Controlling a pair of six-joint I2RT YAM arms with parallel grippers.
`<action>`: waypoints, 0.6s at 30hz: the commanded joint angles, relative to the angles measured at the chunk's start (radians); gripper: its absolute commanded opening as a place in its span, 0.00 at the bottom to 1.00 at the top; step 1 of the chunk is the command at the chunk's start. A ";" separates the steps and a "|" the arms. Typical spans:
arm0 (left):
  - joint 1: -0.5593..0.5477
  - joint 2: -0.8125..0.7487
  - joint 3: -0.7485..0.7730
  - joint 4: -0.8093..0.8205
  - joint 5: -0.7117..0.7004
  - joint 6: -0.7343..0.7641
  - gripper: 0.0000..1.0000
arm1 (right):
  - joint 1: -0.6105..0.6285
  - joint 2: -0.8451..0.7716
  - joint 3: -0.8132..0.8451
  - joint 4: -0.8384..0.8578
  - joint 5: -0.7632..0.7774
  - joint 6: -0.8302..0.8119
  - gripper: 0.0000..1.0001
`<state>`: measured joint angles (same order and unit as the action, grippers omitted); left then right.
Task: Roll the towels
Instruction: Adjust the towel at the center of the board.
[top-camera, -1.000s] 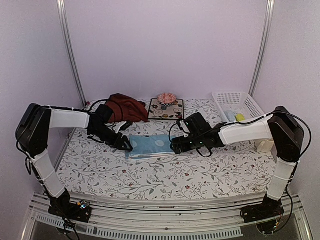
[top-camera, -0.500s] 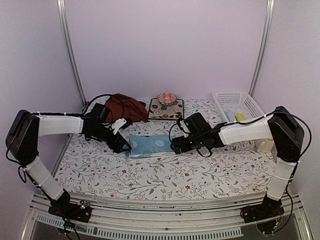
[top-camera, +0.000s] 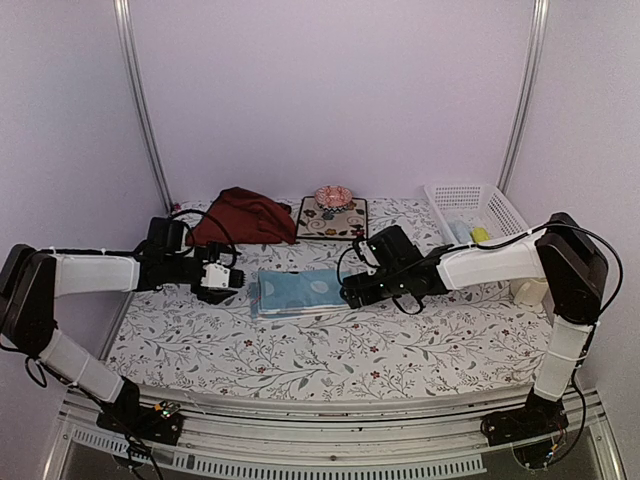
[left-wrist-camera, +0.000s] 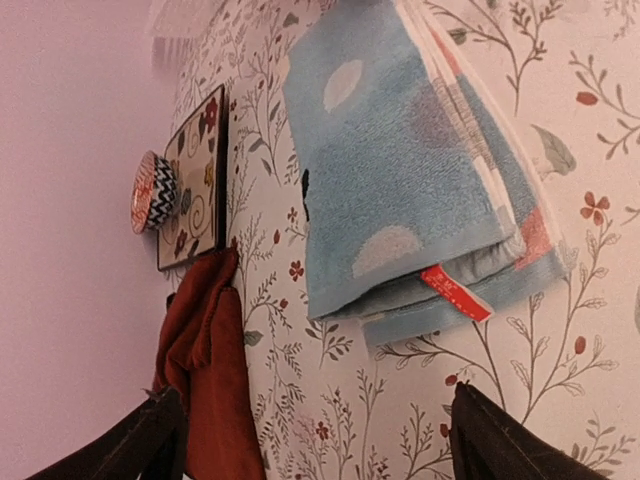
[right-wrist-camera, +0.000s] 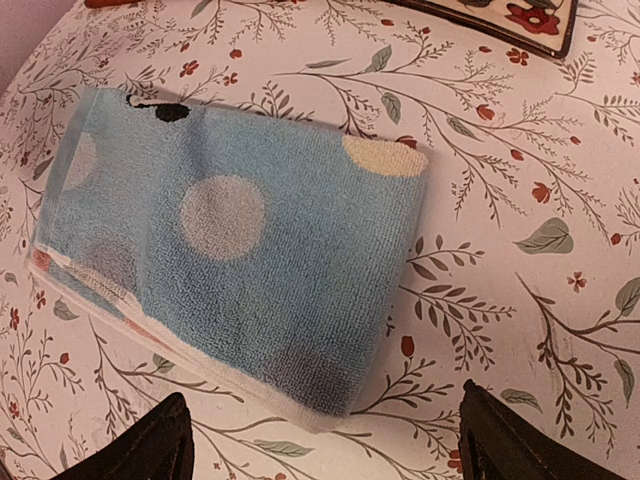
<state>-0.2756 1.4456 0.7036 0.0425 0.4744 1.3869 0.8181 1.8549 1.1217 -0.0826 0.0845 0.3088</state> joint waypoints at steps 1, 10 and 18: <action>0.009 0.028 -0.017 0.044 0.152 0.410 0.90 | 0.007 0.027 0.033 -0.004 0.002 -0.012 0.92; -0.009 0.128 0.040 -0.080 0.260 0.658 0.84 | 0.009 0.041 0.041 -0.008 -0.002 -0.011 0.92; -0.092 0.181 0.047 -0.071 0.142 0.696 0.68 | 0.010 0.049 0.046 -0.012 -0.005 -0.016 0.92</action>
<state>-0.3347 1.5944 0.7284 -0.0139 0.6575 2.0327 0.8238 1.8832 1.1385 -0.0895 0.0837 0.3004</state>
